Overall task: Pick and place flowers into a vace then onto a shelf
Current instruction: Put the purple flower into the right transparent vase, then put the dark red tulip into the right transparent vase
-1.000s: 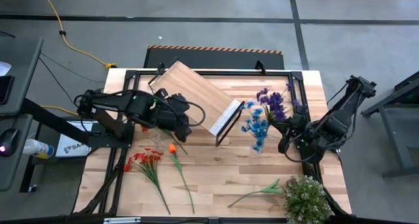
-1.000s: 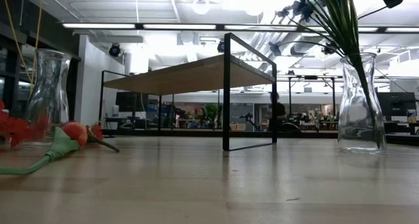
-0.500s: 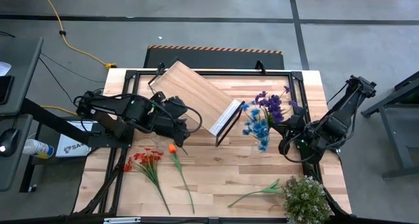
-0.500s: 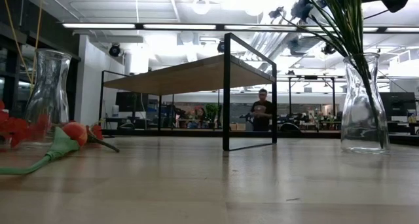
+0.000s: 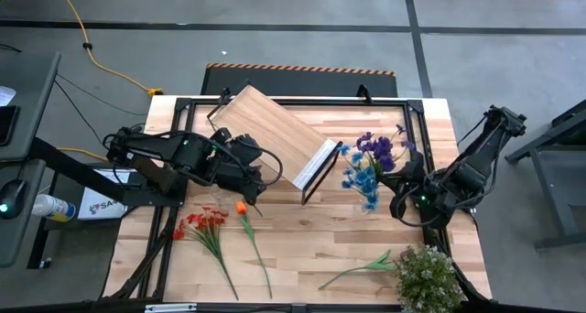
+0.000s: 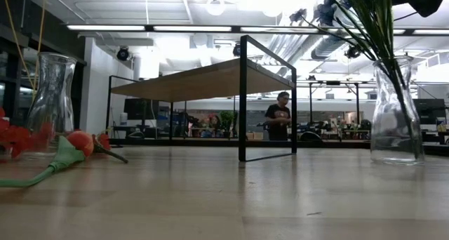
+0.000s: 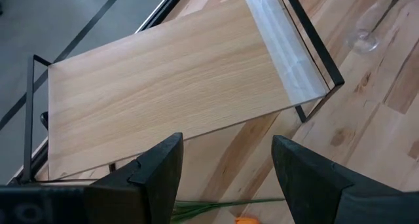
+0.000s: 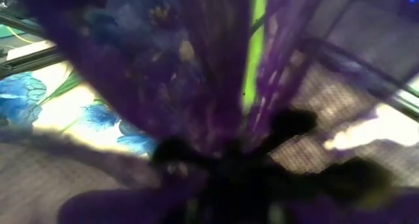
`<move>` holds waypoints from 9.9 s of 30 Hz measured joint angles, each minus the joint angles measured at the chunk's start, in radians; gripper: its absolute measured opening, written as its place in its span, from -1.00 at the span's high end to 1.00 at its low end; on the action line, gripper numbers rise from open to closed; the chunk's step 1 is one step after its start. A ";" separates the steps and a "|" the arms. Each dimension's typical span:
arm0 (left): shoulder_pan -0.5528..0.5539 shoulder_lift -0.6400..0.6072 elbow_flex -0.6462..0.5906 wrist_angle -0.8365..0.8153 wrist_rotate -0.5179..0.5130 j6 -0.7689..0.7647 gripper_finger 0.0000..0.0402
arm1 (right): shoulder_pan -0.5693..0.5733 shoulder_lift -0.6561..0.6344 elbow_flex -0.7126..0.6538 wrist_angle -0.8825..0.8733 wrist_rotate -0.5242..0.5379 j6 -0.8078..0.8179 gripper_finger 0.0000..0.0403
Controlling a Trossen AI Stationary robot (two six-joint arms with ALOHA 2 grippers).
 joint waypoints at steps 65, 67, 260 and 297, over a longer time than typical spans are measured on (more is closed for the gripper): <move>0.002 0.000 0.000 0.000 -0.060 0.042 -0.33 | 0.001 -0.050 0.001 -0.033 -0.476 0.116 0.59; 0.002 0.000 0.000 0.000 -0.060 0.042 -0.33 | 0.001 -0.050 0.001 -0.030 -0.493 0.123 0.59; -0.151 0.819 0.002 1.236 0.624 -0.091 -0.29 | 0.376 -0.120 0.001 1.690 -0.182 -1.841 0.59; -0.148 0.877 0.006 1.256 0.674 -0.069 0.37 | 0.376 -0.120 0.001 1.674 -0.154 -1.841 0.59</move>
